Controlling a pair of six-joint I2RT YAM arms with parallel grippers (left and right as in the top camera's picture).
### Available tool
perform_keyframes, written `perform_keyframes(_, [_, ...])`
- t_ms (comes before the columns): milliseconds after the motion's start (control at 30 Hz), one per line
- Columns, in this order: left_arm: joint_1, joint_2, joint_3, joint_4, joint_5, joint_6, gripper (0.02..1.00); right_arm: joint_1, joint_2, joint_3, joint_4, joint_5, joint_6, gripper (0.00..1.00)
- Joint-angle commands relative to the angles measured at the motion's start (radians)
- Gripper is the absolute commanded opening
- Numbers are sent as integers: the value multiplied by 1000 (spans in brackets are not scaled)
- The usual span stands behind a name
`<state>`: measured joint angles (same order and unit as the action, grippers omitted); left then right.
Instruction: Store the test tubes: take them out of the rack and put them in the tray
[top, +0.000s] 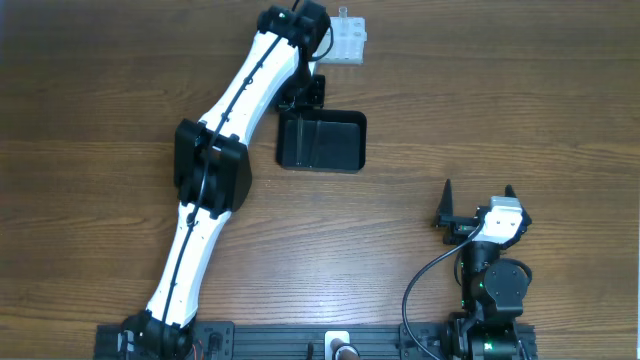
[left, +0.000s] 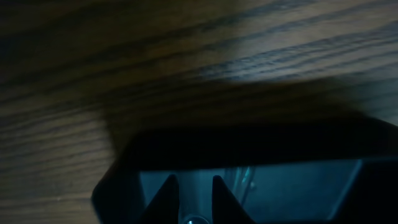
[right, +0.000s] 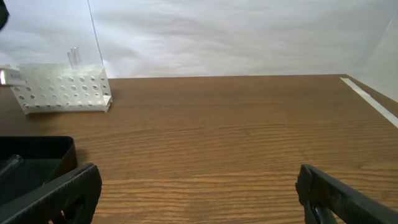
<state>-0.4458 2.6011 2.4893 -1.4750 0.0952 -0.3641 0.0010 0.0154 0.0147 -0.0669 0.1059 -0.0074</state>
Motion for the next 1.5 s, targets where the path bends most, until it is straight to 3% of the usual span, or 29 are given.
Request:
perform_keyframes(33, [3,48,18,6,10,-10,58,7,-11,-9,0,-8,0,993])
perform_keyframes(267, [3,49,18,44,10,-10,71,7,-11,-9,0,-8,0,991])
perform_keyframes(533, [2,49,18,46,10,-10,189,7,-11,-9,0,-8,0,993])
perform_keyframes(867, [-11,49,22,39,10,-10,209,7,-11,-9,0,-8,0,991])
perform_keyframes(1167, [-14,48,190,-96,9,-10,218,7,-11,-9,0,-8,0,993])
perform_keyframes(1500, [-11,-19,378,-145,0,-11,378,7,-11,-9,0,-8,0,993])
